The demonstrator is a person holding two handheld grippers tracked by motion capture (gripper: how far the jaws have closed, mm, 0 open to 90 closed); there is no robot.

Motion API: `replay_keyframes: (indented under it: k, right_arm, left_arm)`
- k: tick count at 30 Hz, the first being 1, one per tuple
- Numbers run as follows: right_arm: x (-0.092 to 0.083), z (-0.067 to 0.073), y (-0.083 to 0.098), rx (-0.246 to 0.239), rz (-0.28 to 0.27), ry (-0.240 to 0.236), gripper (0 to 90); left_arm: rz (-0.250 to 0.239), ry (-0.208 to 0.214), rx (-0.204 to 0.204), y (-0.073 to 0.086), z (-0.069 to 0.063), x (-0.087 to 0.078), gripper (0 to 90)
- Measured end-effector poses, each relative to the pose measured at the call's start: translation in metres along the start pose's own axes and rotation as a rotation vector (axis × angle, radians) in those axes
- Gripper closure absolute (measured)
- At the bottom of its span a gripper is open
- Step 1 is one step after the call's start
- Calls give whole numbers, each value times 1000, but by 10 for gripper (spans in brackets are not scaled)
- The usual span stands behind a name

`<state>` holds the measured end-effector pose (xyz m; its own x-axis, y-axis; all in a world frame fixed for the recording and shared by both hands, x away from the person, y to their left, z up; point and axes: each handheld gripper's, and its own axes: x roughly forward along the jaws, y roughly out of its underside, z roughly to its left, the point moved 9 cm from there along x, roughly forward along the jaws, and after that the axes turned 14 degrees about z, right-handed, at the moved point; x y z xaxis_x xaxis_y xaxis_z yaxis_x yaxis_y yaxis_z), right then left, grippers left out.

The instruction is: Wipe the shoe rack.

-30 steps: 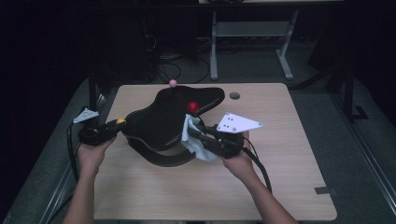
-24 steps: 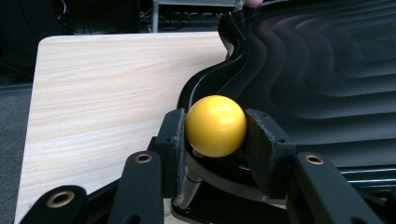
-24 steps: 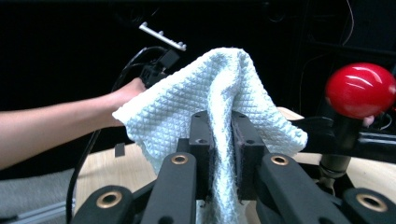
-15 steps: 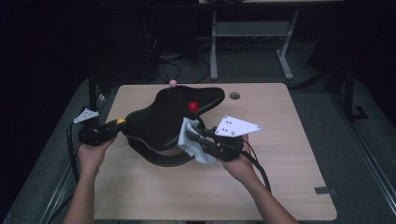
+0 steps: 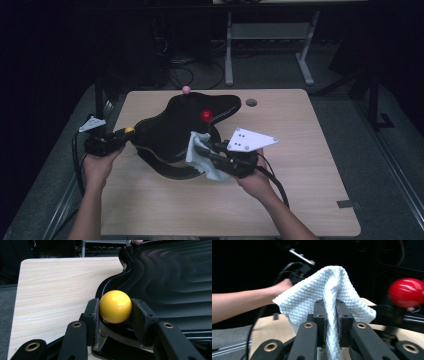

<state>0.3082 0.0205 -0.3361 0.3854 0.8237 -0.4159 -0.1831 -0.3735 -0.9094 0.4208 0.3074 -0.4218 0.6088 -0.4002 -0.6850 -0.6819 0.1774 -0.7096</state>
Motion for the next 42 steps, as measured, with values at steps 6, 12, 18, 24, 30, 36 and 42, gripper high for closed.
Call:
replay_keyframes:
  k: [6,12,18,24,30,36,42]
  right_arm:
    - [7,20,-2,-54,10,-40,808]
    - [0,0,-1,-12,3,2,808]
    - [2,6,-1,-22,-2,-17,807]
    - [0,-22,8,40,9,43,807]
    - [10,-57,27,119,54,111,807]
    - [18,-87,55,214,100,153,804]
    - [42,-93,88,245,198,161,805]
  left_arm:
    - [-1,-1,0,0,0,0,598]
    - [3,-3,6,0,-1,0,598]
    - [5,-12,10,-1,0,1,599]
    - [7,-17,12,-2,0,2,598]
    - [11,-25,14,-4,1,5,599]
    - [5,-25,11,-9,3,9,599]
    - [18,-26,21,-15,1,16,598]
